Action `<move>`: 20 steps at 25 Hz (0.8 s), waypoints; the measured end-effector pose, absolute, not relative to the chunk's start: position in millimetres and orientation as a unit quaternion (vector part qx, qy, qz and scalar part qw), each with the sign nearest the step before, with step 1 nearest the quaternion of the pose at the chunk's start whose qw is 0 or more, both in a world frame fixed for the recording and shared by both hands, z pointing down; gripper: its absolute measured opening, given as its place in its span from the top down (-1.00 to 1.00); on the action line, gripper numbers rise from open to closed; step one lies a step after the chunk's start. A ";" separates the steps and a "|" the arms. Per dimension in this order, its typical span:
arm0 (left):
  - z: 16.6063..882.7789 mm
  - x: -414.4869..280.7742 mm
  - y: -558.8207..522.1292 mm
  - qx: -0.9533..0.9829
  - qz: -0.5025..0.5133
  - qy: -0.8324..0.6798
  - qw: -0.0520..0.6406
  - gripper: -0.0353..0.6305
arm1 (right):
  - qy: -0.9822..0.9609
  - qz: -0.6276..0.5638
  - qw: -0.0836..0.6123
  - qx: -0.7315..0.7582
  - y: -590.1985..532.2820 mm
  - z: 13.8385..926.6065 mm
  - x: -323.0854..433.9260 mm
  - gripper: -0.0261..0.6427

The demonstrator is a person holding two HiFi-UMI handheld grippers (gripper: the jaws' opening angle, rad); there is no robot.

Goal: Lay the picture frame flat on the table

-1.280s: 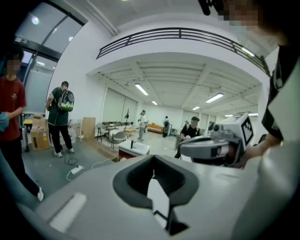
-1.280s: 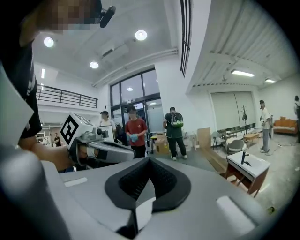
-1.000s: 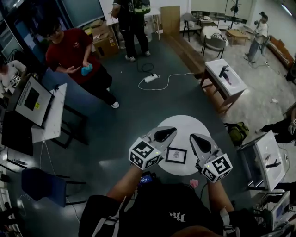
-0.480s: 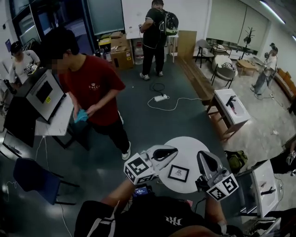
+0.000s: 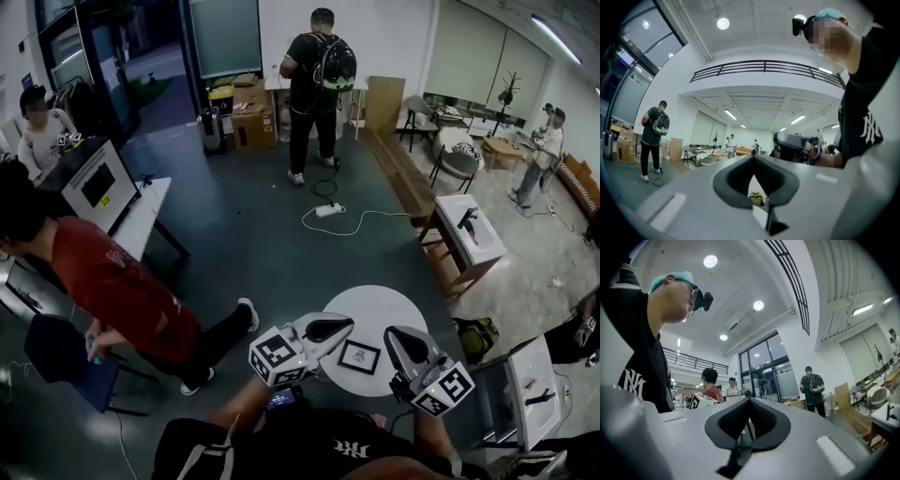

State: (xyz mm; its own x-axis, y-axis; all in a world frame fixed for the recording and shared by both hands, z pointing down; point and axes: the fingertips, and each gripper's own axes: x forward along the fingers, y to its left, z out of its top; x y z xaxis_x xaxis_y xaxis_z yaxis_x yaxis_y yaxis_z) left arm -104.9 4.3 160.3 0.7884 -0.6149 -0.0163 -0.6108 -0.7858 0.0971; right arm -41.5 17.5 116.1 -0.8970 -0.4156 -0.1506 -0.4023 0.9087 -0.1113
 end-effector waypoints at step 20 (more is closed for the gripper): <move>150.2 77.8 140.9 0.956 -0.047 -0.289 -0.003 0.89 | 0.975 -0.113 0.053 -0.181 128.5 158.2 145.4 0.92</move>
